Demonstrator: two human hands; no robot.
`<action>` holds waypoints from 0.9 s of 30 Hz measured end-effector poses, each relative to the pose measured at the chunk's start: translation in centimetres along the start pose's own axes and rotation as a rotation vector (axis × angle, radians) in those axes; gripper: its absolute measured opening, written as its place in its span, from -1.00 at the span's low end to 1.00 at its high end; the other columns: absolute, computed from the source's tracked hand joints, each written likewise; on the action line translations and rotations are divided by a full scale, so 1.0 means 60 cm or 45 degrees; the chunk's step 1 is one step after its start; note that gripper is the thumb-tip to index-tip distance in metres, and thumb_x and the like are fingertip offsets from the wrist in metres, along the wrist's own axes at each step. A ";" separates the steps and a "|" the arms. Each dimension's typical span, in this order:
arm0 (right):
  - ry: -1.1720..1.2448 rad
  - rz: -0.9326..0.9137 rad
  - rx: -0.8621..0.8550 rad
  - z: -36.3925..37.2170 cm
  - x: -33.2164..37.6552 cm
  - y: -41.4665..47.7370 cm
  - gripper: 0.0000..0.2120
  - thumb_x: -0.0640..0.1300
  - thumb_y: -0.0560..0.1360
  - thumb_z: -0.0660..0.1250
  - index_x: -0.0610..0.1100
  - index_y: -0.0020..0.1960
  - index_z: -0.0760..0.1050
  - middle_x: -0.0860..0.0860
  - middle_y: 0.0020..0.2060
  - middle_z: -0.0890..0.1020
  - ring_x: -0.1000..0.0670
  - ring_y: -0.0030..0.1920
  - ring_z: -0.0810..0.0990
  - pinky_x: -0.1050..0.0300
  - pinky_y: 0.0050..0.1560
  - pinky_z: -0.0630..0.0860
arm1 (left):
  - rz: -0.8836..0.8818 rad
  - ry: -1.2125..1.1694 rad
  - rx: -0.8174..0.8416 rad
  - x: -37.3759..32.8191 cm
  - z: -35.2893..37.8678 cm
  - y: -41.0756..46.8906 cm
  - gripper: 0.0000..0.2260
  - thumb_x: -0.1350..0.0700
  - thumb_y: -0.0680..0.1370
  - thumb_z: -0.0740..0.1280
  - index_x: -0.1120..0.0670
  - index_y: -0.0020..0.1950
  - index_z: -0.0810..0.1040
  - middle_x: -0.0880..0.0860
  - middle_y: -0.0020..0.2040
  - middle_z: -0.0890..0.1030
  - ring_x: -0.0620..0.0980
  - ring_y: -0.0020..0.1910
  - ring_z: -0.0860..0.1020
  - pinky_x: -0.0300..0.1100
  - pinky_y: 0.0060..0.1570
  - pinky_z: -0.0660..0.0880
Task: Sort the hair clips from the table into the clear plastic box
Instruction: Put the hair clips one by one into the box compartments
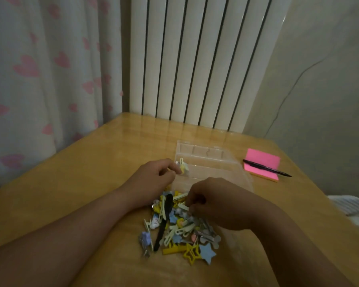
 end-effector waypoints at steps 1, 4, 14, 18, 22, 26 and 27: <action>-0.032 0.009 0.006 0.000 0.001 -0.001 -0.83 -0.03 0.64 0.37 0.03 0.21 0.65 0.19 -0.03 0.59 0.13 -0.01 0.59 0.26 -0.03 0.53 | -0.001 0.004 0.002 0.000 0.000 0.000 -0.81 0.09 0.67 0.29 -0.14 0.06 0.69 0.21 -0.15 0.62 -0.03 -0.35 0.46 -0.10 -0.28 0.39; -0.144 0.026 0.015 0.002 0.005 -0.003 -0.85 0.01 0.64 0.32 0.02 0.15 0.62 0.12 -0.01 0.62 0.05 -0.01 0.60 -0.01 0.09 0.63 | -0.010 -0.005 0.009 0.000 -0.001 -0.001 -0.81 0.08 0.67 0.29 -0.15 0.07 0.69 0.19 -0.20 0.61 -0.03 -0.35 0.46 -0.11 -0.29 0.39; 0.008 0.095 0.001 -0.008 -0.010 -0.003 -0.76 -0.01 0.67 0.30 0.10 0.31 0.59 0.18 0.08 0.61 0.14 0.02 0.60 0.17 0.07 0.61 | -0.006 0.003 0.007 -0.003 -0.002 -0.004 -0.82 0.07 0.68 0.28 -0.11 0.09 0.68 -0.03 -0.33 0.50 -0.14 -0.43 0.38 -0.16 -0.35 0.34; 0.126 0.095 0.033 -0.014 -0.016 -0.009 -0.79 -0.05 0.71 0.25 0.06 0.27 0.60 0.16 0.00 0.63 0.06 -0.08 0.67 0.11 -0.04 0.68 | -0.009 -0.022 0.017 -0.002 -0.002 -0.004 -0.83 0.06 0.68 0.28 -0.12 0.09 0.67 0.01 -0.28 0.51 -0.11 -0.42 0.38 -0.14 -0.34 0.34; 0.415 0.081 -0.280 -0.027 -0.018 -0.004 -0.90 -0.07 0.68 0.30 0.05 0.06 0.59 0.05 -0.11 0.66 0.08 -0.15 0.66 0.09 -0.10 0.67 | -0.007 -0.027 0.022 -0.002 -0.001 -0.004 -0.83 0.04 0.69 0.27 -0.13 0.08 0.66 0.14 -0.21 0.56 -0.09 -0.39 0.39 -0.12 -0.31 0.36; 0.475 0.224 -0.669 -0.056 -0.037 0.043 -0.90 -0.11 0.65 0.36 0.00 -0.03 0.62 0.02 -0.18 0.69 -0.08 -0.14 0.66 -0.12 -0.06 0.65 | -0.007 -0.053 0.037 -0.003 -0.001 -0.005 -0.83 0.03 0.69 0.26 -0.12 0.10 0.66 -0.03 -0.30 0.49 -0.11 -0.44 0.34 -0.15 -0.36 0.32; 0.457 0.271 -0.677 -0.063 -0.043 0.060 -0.90 -0.12 0.64 0.37 -0.01 -0.04 0.63 0.00 -0.17 0.69 -0.12 -0.12 0.67 -0.16 -0.04 0.65 | -0.004 -0.057 0.037 -0.003 -0.001 -0.006 -0.83 0.04 0.69 0.26 -0.11 0.10 0.65 -0.04 -0.30 0.48 -0.11 -0.44 0.34 -0.15 -0.35 0.33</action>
Point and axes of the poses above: each hand's wrist, its own y-axis towards the middle knuckle, its own z-axis out of the palm, x = y × z, the point moved 1 cm from there along y, towards the middle knuckle
